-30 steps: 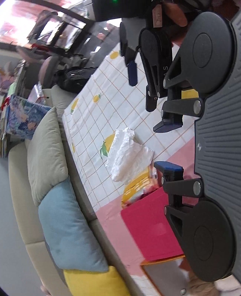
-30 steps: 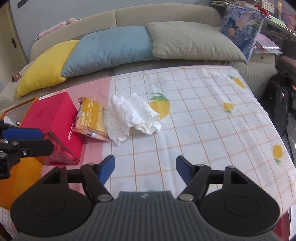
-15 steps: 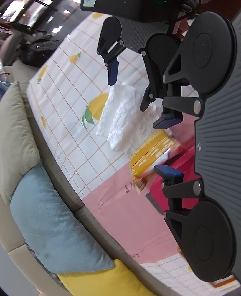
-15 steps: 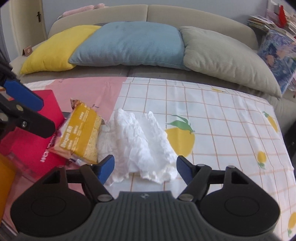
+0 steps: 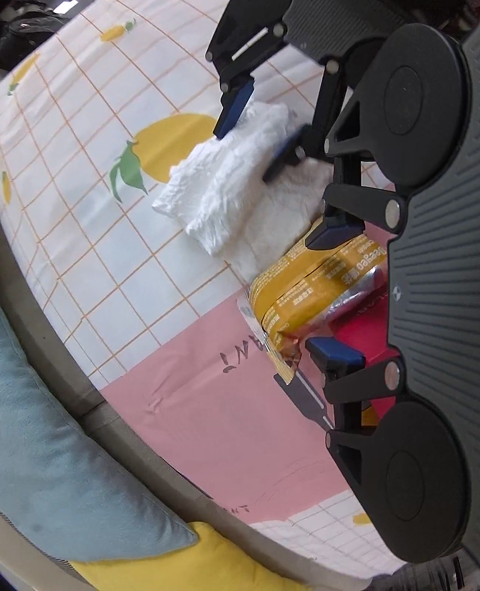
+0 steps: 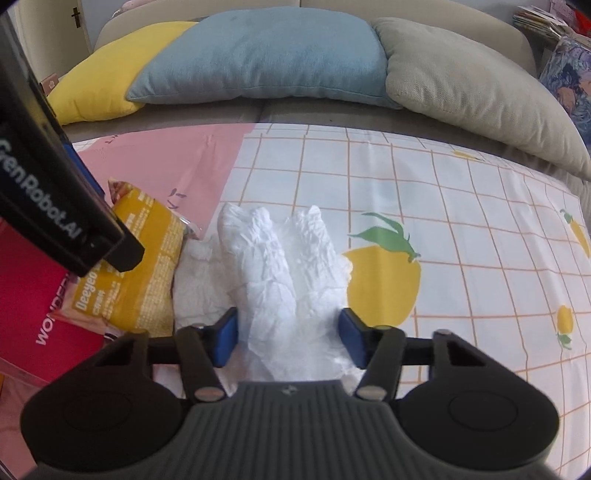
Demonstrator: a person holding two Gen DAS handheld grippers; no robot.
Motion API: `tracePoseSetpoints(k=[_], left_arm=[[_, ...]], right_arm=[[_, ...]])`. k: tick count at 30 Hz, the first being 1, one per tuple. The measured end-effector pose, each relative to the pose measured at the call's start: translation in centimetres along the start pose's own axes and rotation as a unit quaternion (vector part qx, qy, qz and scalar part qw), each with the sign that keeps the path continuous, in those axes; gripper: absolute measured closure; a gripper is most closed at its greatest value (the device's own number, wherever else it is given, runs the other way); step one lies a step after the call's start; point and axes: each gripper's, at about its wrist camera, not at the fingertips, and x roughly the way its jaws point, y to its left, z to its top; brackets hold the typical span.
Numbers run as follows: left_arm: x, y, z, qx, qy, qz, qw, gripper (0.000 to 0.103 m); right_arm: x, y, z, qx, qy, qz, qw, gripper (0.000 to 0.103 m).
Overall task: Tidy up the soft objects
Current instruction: 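Grasp yellow snack packet with left tool while right tool grasps white tissue, then lift snack packet and tissue off the table with both tools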
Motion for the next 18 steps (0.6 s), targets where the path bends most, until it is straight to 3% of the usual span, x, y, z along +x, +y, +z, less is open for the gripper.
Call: tracePoseSetpoints(k=[3,6,7,10,18], left_arm=[[1.1,-0.5,0.7,0.005,0.024,0.003,0.9997,0.038],[1.5,-1.2,1.0,0.015,0.021,0.013,0.9996,0.040],[1.5,-1.5,1.0,0.015,0.016,0.011,0.9997,0.048],[0.6,-2.6,0.6,0.025,-0.013,-0.001,0.9996,0.058],[-1.6,-6.6,-2.2,0.026,-0.097,-0.112,0.9886,0.059]], right_arm=[[-0.4,-0.3,-0.5,0.012,-0.007,-0.005,1.000,0.076],[-1.0,-0.9,-0.9,0.036,-0.012,0.000,0.999,0.085],[-1.1,-1.1,-1.1,0.042,-0.011,0.003,0.999,0.086],[-2.0,-1.3,-1.7,0.054,0.000,0.000,0.999,0.088],[-6.4,-3.4,-5.2,0.117,0.032,-0.038,0.992,0.088]])
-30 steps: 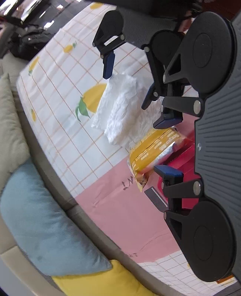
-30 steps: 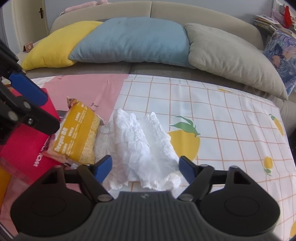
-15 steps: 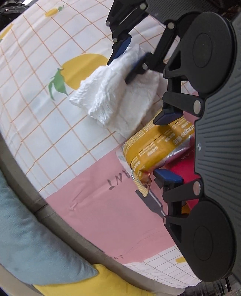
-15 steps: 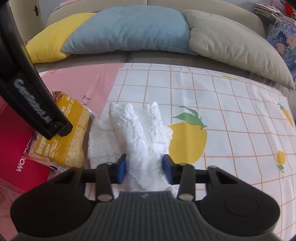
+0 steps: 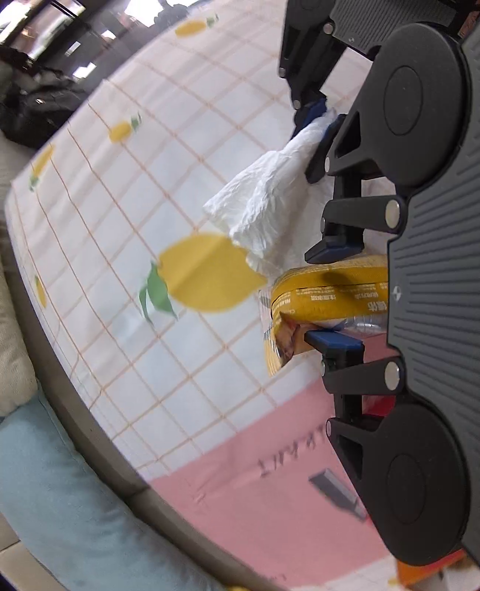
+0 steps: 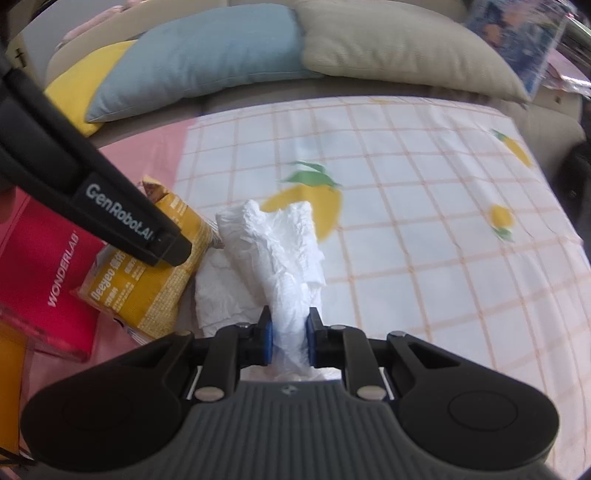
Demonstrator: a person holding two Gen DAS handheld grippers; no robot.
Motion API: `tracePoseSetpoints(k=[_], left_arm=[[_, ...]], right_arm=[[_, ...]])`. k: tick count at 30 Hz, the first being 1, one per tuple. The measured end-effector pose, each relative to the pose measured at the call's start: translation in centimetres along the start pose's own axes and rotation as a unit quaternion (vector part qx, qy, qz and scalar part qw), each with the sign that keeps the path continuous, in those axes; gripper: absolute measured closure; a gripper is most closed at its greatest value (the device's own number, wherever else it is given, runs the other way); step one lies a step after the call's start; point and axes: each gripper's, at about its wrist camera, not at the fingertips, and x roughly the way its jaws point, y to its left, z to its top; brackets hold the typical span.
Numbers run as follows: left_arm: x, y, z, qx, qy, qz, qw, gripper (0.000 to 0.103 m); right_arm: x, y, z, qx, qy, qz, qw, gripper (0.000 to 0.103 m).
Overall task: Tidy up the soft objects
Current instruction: 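Lift snack packet and tissue off the table with both tools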
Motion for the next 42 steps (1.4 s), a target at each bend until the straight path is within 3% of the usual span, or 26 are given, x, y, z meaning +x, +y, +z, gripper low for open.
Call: tracePoseSetpoints(k=[4,8,10,13,15,19,21,25,30,35,36,38,39,42], left_arm=[[-0.2,-1.5,-2.1,-0.008,-0.036,-0.017,0.9992,0.059],[-0.8,-3.8,-4.3,0.016,-0.068,0.003,0.9975,0.056],[-0.5,-4.8,-5.2,0.030,-0.083,0.037,0.9954,0.046],[0.2,-5.2,-6.1,0.035,-0.084,0.059,0.9941,0.029],[0.7,-5.2,-6.5,0.032,-0.082,0.072,0.9935,0.025],[2.3,-4.6,-6.7,0.010,-0.065,0.102,0.9925,0.025],[2.8,-4.2,-6.9,0.002,-0.060,0.110,0.9921,0.025],[2.7,-4.3,-7.0,0.006,-0.062,0.101,0.9929,0.041],[2.4,-4.1,-7.5,-0.004,-0.074,0.090,0.9931,0.047],[1.6,-3.7,-8.3,-0.029,-0.081,0.074,0.9935,0.050],[1.4,-3.7,-8.5,-0.035,-0.084,0.073,0.9932,0.050],[0.9,-3.7,-8.8,-0.043,-0.090,0.070,0.9925,0.050],[0.6,-3.7,-8.9,-0.044,-0.094,0.069,0.9922,0.050],[-0.4,-4.0,-9.2,-0.049,-0.106,0.065,0.9910,0.050]], right_arm=[[-1.8,-1.8,-2.5,0.033,0.008,-0.024,0.999,0.087],[-2.3,-2.9,-4.1,0.075,0.003,-0.023,0.997,0.086],[-2.3,-2.9,-4.2,0.078,-0.001,-0.022,0.997,0.084],[-2.5,-2.6,-4.3,0.070,-0.010,-0.024,0.997,0.074],[-2.5,-2.2,-4.5,0.056,-0.019,-0.028,0.998,0.073],[-2.1,-1.6,-4.8,0.030,-0.025,-0.029,0.999,0.070],[-2.1,-1.5,-5.0,0.022,-0.030,-0.024,0.999,0.055],[-1.6,-0.8,-5.4,-0.002,-0.027,-0.026,0.999,0.050],[-2.1,0.9,-5.4,-0.044,-0.051,-0.018,0.998,0.021],[-0.8,1.8,-5.6,-0.076,-0.047,-0.035,0.995,0.027],[-0.5,1.9,-5.7,-0.081,-0.045,-0.043,0.995,0.038],[-0.3,1.8,-5.8,-0.091,-0.050,-0.059,0.993,0.047],[-0.3,1.8,-5.8,-0.092,-0.051,-0.062,0.992,0.059],[-0.5,1.5,-6.1,-0.098,-0.056,-0.081,0.990,0.083]])
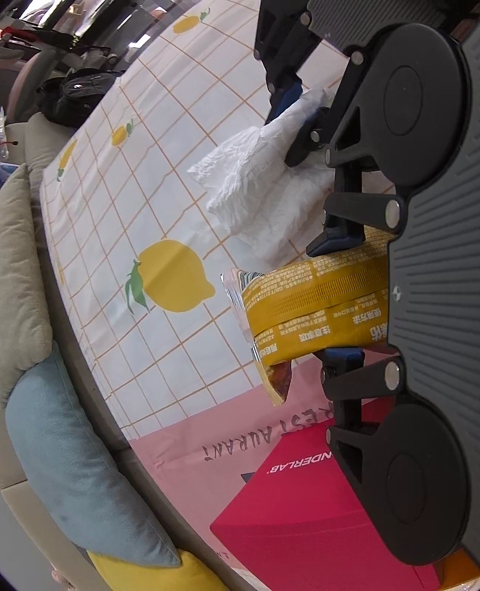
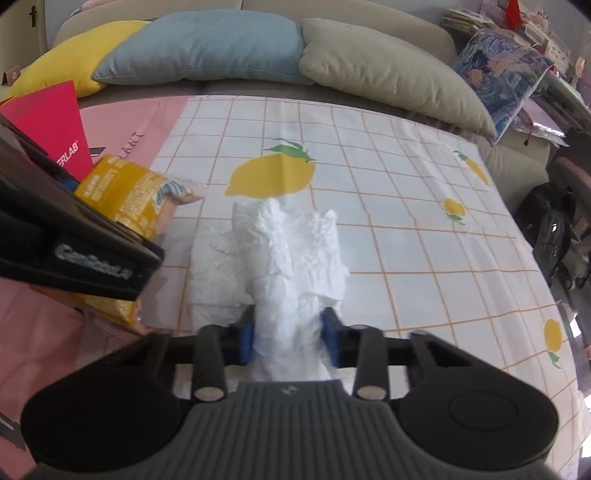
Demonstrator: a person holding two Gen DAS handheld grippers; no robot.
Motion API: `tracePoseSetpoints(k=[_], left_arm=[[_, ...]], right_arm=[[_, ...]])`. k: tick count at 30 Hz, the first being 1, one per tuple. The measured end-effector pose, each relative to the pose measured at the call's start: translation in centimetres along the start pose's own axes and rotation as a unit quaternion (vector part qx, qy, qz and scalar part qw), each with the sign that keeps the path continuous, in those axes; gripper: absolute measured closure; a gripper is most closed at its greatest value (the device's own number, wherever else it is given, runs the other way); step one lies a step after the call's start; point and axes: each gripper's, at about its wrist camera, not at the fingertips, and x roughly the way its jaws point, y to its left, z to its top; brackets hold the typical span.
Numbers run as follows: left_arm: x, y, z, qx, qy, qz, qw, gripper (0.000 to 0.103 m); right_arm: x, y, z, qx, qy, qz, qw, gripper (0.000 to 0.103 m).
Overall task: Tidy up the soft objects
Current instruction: 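Lift snack packet and tissue off the table with both tools, then carry snack packet and tissue over the white box and lower them inside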
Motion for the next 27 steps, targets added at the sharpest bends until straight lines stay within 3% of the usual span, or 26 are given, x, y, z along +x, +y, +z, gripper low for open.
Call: tracePoseSetpoints(k=[5,12,22,27], left_arm=[[-2.3,-0.1,-0.3,-0.014,-0.022,-0.010,0.9996,0.050],[-7.3,0.0,-1.2,-0.030,-0.067,-0.035,0.9967,0.050],[-13.7,1.2,-3.3,-0.050,-0.114,-0.051,0.9909,0.050],[-16.7,2.1,-5.6,-0.055,-0.140,-0.052,0.9872,0.050]], right_arm=[[-0.3,0.1,-0.1,-0.007,-0.006,-0.008,1.000,0.094],[-3.7,-1.2,0.5,0.037,-0.026,-0.003,0.999,0.094],[-12.3,-0.9,0.4,0.091,-0.075,0.019,0.993,0.094],[-15.3,-0.1,0.0,0.109,-0.071,0.039,0.991,0.094]])
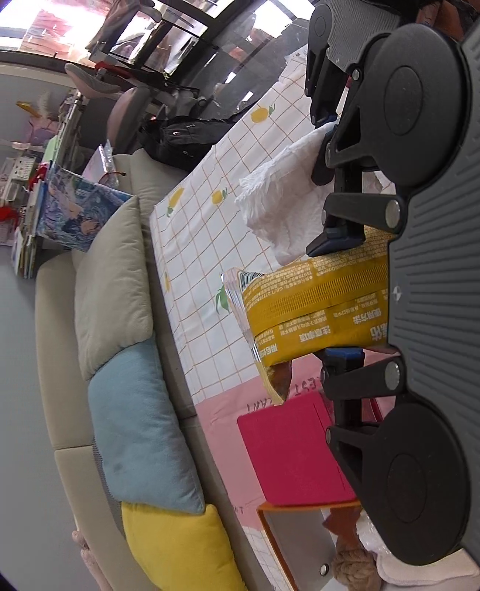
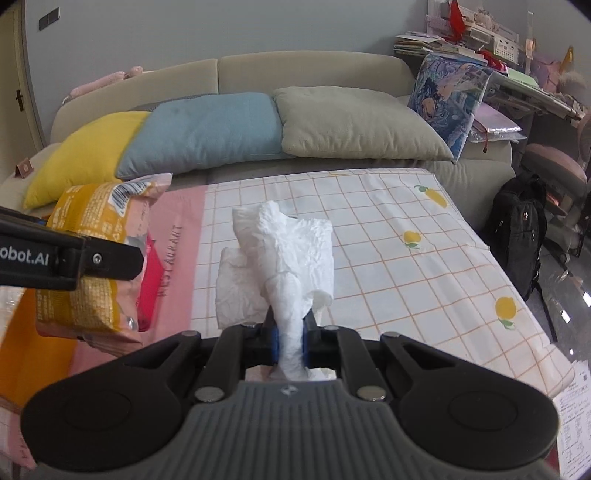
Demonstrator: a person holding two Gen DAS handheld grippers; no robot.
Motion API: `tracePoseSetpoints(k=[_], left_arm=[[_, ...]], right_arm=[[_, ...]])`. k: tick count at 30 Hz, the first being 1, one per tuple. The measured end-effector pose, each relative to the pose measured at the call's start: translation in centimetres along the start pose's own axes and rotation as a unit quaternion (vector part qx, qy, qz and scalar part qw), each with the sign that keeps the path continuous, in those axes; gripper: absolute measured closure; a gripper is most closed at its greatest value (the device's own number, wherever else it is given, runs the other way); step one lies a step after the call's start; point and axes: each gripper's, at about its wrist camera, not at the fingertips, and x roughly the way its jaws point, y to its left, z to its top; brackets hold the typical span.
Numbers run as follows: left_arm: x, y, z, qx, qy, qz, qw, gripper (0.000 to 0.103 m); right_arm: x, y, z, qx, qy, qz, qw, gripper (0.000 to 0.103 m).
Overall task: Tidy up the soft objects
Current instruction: 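Carry snack packet and tissue over the white box and lower them inside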
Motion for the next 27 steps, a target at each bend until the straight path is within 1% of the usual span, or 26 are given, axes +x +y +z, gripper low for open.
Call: tracePoseSetpoints(k=[5,8,13,18,27], left_arm=[[-2.9,1.5,-2.2,-0.012,-0.016,0.007,0.9998,0.050],[-4.4,3.0,-3.7,-0.031,-0.023,0.013,0.9992,0.050],[-6.3,5.5,-6.0,-0.062,-0.025,0.024,0.9975,0.050],[-7.8,8.3,-7.8,-0.101,-0.038,0.030,0.9937,0.050],[-10.0,12.9,-8.4,-0.142,-0.075,0.060,0.9852,0.050]], right_arm=[[-2.5,2.1,-0.8,-0.018,0.002,0.020,1.000,0.094],[-3.3,3.5,-1.1,-0.028,0.010,0.040,0.999,0.094],[-4.4,6.2,-1.4,-0.060,0.023,0.057,0.996,0.094],[-5.2,8.8,-1.7,-0.075,0.037,0.083,0.993,0.094],[-6.8,14.0,0.1,-0.109,0.020,0.129,0.985,0.094]])
